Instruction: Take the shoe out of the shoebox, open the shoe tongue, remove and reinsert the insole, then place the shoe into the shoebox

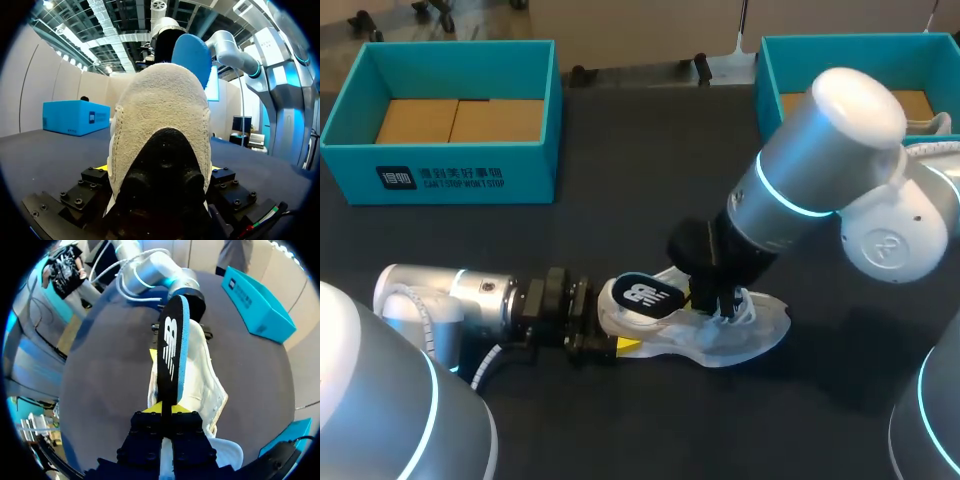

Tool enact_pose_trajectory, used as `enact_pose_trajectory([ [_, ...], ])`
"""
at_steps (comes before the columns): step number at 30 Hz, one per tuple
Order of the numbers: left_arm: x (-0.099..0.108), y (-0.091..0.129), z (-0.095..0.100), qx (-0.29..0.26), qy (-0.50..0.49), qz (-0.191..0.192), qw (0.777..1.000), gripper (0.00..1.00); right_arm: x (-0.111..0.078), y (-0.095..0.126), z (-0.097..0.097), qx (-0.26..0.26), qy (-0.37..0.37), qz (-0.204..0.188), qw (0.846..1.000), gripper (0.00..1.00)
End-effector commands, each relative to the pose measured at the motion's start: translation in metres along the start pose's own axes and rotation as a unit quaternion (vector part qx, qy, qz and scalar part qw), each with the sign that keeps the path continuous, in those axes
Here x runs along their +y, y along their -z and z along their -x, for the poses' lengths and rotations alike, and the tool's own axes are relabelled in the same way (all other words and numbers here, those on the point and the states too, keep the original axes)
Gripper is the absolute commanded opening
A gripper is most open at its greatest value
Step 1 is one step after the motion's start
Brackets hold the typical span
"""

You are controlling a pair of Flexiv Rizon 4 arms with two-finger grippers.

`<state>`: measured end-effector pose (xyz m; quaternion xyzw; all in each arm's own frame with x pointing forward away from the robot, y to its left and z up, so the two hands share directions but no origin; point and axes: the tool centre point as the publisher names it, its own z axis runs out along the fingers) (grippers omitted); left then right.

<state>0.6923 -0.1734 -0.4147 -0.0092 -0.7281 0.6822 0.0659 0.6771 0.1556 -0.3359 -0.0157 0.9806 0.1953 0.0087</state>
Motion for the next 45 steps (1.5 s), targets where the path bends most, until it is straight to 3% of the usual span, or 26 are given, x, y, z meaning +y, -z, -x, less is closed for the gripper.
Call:
enact_pose_trajectory([
  [1, 0.0, 0.0, 0.0, -0.001, 0.0, -0.001, 1.0, 0.0, 0.017, -0.002, 0.007, 0.018, 0.014, -0.028, 0.999, 0.05],
  [2, 0.0, 0.0, 0.0, -0.001, 0.0, -0.001, 1.0, 0.0, 0.019, -0.003, 0.007, 0.024, 0.018, -0.029, 0.999, 0.18],
  [8, 0.0, 0.0, 0.0, -0.001, 0.0, -0.001, 1.0, 0.0, 0.028, -0.001, 0.009, 0.035, 0.035, -0.036, 0.998, 0.49],
  [9, 0.0, 0.0, 0.0, -0.001, 0.0, -0.001, 1.0, 0.0, 0.029, 0.0, 0.009, 0.034, 0.035, -0.037, 0.998, 0.74],
  [10, 0.0, 0.0, 0.0, -0.001, 0.0, -0.001, 1.0, 0.0, 0.03, 0.002, 0.009, 0.034, 0.035, -0.038, 0.998, 0.8],
  [14, 0.0, 0.0, 0.0, -0.001, 0.0, -0.001, 1.0, 0.0, 0.028, 0.009, 0.01, 0.036, 0.026, -0.041, 0.998, 0.72],
  [16, 0.0, 0.0, 0.0, -0.001, 0.0, -0.001, 1.0, 0.0, 0.027, 0.011, 0.011, 0.043, 0.014, -0.043, 0.998, 0.59],
  [24, 0.0, 0.0, 0.0, -0.001, 0.0, -0.001, 1.0, 0.0, 0.034, 0.009, 0.02, 0.071, 0.004, -0.032, 0.997, 0.7],
  [31, 0.0, 0.0, 0.0, -0.001, 0.0, -0.001, 1.0, 0.0, 0.043, -0.003, 0.023, 0.101, 0.005, -0.026, 0.995, 0.49],
  [37, 0.0, 0.0, 0.0, -0.001, 0.0, -0.001, 1.0, 0.0, 0.042, -0.01, 0.021, 0.112, -0.002, -0.023, 0.993, 0.42],
  [40, 0.0, 0.0, 0.0, -0.001, 0.0, -0.001, 1.0, 0.0, 0.042, -0.01, 0.02, 0.11, -0.004, -0.021, 0.994, 0.31],
  [43, 0.0, 0.0, 0.0, -0.001, 0.0, -0.001, 1.0, 0.0, 0.042, -0.01, 0.02, 0.111, -0.006, -0.021, 0.994, 0.07],
  [45, 0.0, 0.0, 0.0, -0.001, 0.0, -0.001, 1.0, 0.0, 0.043, -0.009, 0.021, 0.111, -0.007, -0.023, 0.994, 0.0],
])
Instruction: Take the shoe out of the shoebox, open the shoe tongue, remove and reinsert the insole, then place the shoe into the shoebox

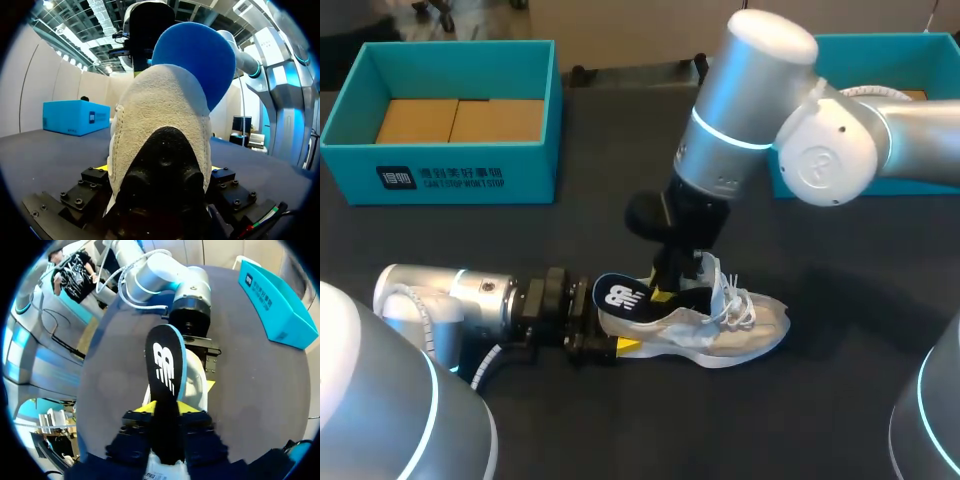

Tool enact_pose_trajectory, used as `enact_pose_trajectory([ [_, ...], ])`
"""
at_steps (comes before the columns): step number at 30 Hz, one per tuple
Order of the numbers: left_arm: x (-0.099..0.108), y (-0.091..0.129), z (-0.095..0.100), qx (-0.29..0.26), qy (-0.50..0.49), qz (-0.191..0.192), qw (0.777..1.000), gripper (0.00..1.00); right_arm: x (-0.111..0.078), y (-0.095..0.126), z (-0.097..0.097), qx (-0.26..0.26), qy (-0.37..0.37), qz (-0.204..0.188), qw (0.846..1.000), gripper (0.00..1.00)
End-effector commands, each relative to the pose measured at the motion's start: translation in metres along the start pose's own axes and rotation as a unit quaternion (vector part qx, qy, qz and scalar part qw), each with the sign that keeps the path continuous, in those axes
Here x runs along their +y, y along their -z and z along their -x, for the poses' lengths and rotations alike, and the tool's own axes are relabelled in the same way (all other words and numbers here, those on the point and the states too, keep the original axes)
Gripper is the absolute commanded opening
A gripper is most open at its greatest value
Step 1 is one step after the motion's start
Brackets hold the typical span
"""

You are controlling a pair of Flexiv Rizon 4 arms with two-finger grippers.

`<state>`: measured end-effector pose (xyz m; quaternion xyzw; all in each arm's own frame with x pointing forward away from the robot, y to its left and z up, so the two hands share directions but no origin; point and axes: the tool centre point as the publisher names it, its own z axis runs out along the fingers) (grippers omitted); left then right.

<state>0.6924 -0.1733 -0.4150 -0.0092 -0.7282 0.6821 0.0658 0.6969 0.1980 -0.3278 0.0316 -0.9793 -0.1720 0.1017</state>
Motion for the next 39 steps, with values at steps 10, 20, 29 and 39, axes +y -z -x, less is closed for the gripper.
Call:
enact_pose_trajectory([
  [10, 0.0, 0.0, 0.0, -0.001, 0.0, -0.001, 1.0, 0.0, 0.009, 0.01, 0.001, -0.005, 0.004, -0.005, 1.0, 0.16],
  [20, 0.0, 0.0, 0.0, -0.001, 0.0, -0.001, 1.0, 0.0, 0.009, 0.01, 0.004, 0.008, -0.004, 0.011, 1.0, 0.4],
  [29, 0.0, 0.0, 0.0, -0.001, 0.0, -0.001, 1.0, 0.0, 0.008, 0.006, 0.013, 0.034, -0.01, 0.019, 0.999, 0.55],
  [39, 0.0, 0.0, 0.0, -0.001, 0.0, -0.001, 1.0, 0.0, 0.013, 0.003, 0.017, 0.07, 0.005, 0.028, 0.997, 0.51],
])
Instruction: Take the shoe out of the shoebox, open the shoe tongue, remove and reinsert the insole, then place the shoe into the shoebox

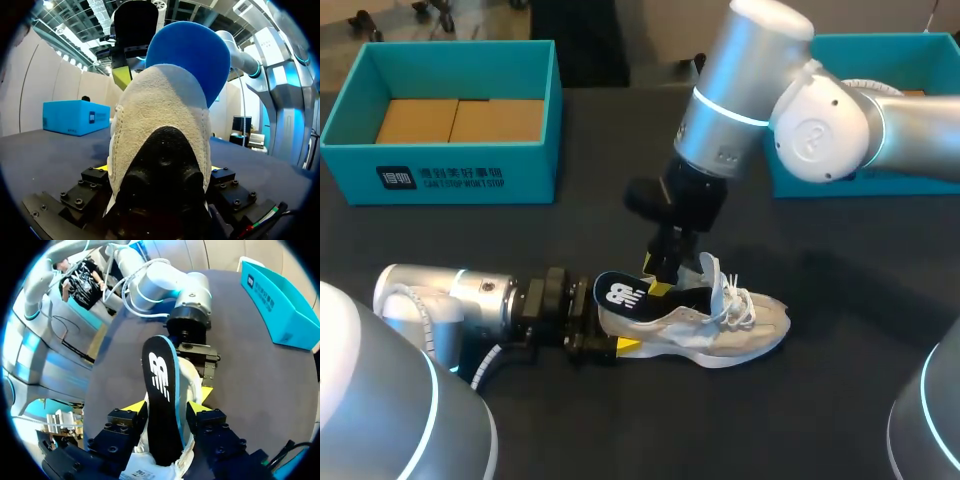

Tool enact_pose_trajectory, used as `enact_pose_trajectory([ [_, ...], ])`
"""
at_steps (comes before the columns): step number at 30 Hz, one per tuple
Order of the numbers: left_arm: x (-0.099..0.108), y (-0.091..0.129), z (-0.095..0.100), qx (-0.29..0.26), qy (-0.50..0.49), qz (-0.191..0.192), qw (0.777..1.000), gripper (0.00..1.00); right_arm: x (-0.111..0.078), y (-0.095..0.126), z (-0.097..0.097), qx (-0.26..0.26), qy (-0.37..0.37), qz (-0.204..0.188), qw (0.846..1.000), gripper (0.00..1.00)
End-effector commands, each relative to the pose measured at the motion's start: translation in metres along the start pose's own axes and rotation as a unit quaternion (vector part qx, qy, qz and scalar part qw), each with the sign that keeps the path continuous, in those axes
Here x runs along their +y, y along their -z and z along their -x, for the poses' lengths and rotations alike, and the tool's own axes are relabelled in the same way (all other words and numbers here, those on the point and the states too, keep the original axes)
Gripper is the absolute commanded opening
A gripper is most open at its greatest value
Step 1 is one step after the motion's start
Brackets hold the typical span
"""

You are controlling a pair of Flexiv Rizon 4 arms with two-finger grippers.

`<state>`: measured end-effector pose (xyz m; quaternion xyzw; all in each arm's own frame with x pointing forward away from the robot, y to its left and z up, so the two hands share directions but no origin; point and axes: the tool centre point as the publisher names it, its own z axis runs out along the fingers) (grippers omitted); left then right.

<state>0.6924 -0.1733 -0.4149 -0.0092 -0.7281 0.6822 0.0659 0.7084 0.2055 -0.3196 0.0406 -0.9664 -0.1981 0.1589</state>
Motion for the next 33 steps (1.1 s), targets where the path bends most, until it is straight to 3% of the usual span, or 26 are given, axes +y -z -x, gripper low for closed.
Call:
enact_pose_trajectory([
  [1, 0.0, 0.0, 0.0, -0.001, 0.0, -0.001, 1.0, 0.0, 0.003, -0.004, 0.007, 0.015, 0.001, -0.002, 1.0, 0.53],
  [5, 0.0, 0.0, 0.0, -0.001, 0.0, -0.001, 1.0, 0.0, 0.004, -0.006, 0.006, 0.022, 0.005, 0.005, 1.0, 0.57],
  [11, 0.0, 0.0, 0.0, -0.001, 0.0, -0.001, 1.0, 0.0, 0.007, -0.011, 0.007, 0.04, 0.014, 0.015, 0.999, 0.76],
  [33, 0.0, 0.0, 0.0, -0.001, 0.0, -0.001, 1.0, 0.0, 0.005, -0.024, -0.005, 0.1, 0.018, 0.027, 0.994, 0.65],
])
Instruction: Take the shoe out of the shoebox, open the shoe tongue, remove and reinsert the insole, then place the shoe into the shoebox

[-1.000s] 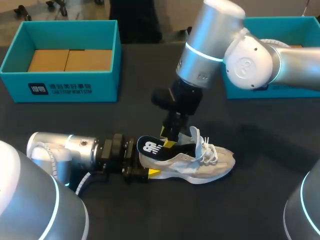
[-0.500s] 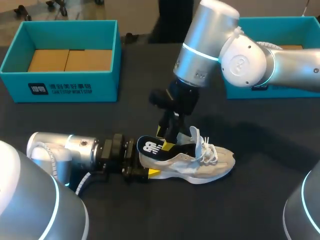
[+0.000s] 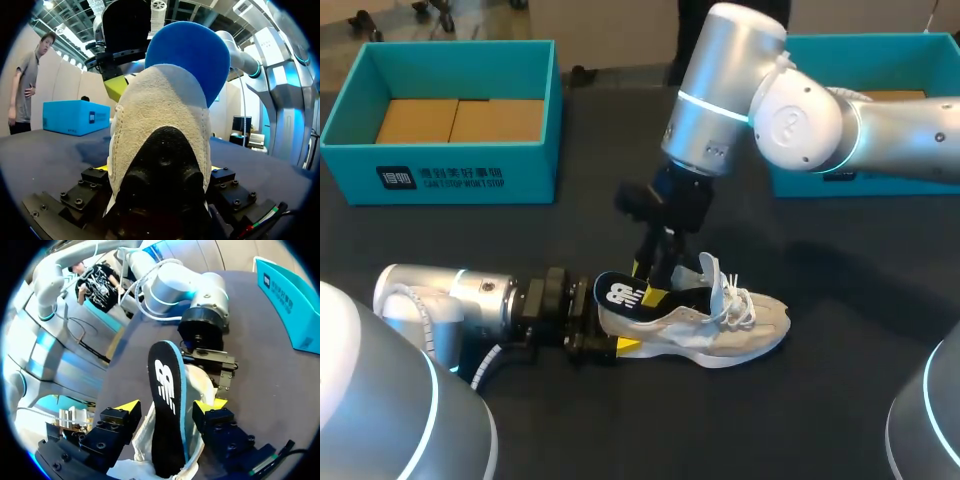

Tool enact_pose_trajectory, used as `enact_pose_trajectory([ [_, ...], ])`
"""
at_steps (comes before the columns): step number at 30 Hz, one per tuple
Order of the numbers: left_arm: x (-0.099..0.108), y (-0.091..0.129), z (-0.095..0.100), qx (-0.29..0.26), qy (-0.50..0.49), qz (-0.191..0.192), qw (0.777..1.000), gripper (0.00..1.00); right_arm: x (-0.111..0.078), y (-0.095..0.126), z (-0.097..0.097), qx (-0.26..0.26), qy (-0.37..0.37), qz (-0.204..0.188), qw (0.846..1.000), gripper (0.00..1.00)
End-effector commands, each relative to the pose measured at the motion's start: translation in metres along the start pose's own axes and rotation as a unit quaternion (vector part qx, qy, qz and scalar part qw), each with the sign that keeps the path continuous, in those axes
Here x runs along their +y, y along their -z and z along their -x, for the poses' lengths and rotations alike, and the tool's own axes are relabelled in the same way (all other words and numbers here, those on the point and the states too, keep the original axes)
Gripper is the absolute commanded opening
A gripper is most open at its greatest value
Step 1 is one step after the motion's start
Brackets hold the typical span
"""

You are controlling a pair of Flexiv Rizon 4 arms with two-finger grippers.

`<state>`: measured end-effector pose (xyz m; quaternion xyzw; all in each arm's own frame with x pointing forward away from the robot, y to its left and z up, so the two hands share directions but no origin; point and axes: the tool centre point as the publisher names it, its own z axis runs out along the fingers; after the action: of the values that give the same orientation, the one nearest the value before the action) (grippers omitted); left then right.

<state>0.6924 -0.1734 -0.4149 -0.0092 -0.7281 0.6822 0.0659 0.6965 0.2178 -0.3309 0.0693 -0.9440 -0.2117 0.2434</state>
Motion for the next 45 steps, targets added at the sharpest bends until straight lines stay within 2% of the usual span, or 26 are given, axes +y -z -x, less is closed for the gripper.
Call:
enact_pose_trajectory([
  [1, 0.0, 0.0, 0.0, -0.001, 0.0, -0.001, 1.0, 0.0, -0.002, -0.006, 0.002, 0.013, 0.004, 0.011, 1.0, 0.65],
  [12, 0.0, 0.0, 0.0, -0.001, 0.0, -0.001, 1.0, 0.0, -0.008, -0.019, 0.0, 0.036, -0.008, 0.019, 0.999, 0.58],
  [20, 0.0, 0.0, 0.0, -0.001, 0.0, -0.001, 1.0, 0.0, -0.01, -0.015, -0.003, 0.041, -0.01, 0.022, 0.999, 0.5],
  [26, 0.0, 0.0, 0.0, -0.001, 0.0, -0.001, 1.0, 0.0, -0.017, -0.017, -0.003, 0.052, -0.014, 0.035, 0.998, 0.48],
  [37, 0.0, 0.0, 0.0, -0.001, 0.0, -0.001, 1.0, 0.0, -0.016, -0.014, -0.009, 0.045, -0.014, 0.042, 0.998, 0.42],
  [45, 0.0, 0.0, 0.0, -0.001, 0.0, -0.001, 1.0, 0.0, -0.014, -0.011, -0.01, 0.04, -0.008, 0.047, 0.998, 0.21],
])
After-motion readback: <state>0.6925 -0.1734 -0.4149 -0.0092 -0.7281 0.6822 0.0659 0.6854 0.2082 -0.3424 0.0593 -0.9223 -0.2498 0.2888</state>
